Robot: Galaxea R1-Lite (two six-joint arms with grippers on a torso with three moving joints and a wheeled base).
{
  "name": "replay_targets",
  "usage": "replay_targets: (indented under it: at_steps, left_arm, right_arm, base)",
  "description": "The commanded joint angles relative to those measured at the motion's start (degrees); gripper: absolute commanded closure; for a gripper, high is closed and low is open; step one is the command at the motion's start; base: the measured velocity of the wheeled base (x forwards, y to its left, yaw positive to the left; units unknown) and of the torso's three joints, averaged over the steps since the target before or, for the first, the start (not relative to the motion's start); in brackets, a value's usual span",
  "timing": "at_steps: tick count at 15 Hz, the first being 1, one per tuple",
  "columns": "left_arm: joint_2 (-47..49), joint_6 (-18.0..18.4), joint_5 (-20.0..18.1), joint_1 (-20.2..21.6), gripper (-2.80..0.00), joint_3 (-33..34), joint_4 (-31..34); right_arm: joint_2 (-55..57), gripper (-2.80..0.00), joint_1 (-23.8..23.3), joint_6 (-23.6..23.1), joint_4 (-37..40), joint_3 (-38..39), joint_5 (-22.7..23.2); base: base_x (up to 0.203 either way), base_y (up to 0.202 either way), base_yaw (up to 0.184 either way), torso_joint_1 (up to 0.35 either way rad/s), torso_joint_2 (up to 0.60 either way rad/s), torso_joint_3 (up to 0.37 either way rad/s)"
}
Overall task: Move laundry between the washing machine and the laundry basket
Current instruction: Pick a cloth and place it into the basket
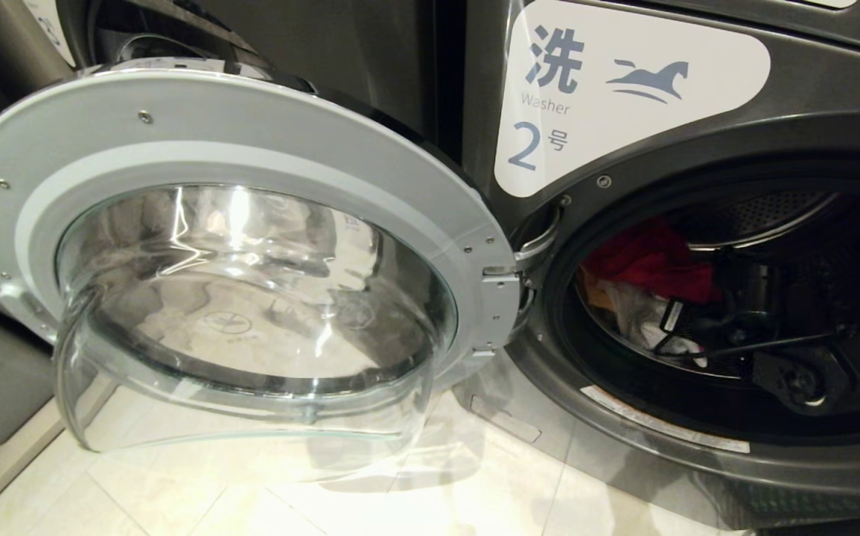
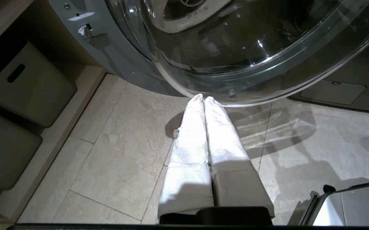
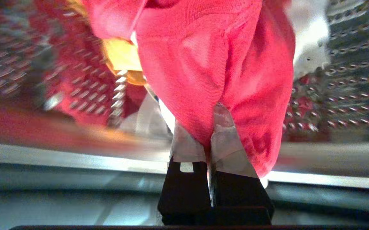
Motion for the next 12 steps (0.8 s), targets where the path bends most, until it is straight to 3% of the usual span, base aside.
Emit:
replay_targets:
  at_steps: [1,7,12]
  left_arm:
    - [0.01,0.08,-0.03,0.01,0.0,0.09,-0.06]
    - [0.01,0.08,-0.03,0.01,0.0,0.09,-0.1]
    - [0.01,0.08,-0.03,0.01,0.0,0.09,-0.04]
  right_arm:
    - [-6.28,0.0,1.19,-0.68,-0.56,4.15,-0.09]
    - [-19.93,0.0,6.92,-9.18,-2.53,16.8,-0.08]
    - [-27.45,0.0,7.48,-15.34,-5.69,24.39,-0.62]
  base:
    - [0.0,0.0,0.0,0.0,0.0,0.0]
    - [0.0,0.0,0.0,0.0,0.0,0.0]
    - [0.0,0.0,0.0,0.0,0.0,0.0]
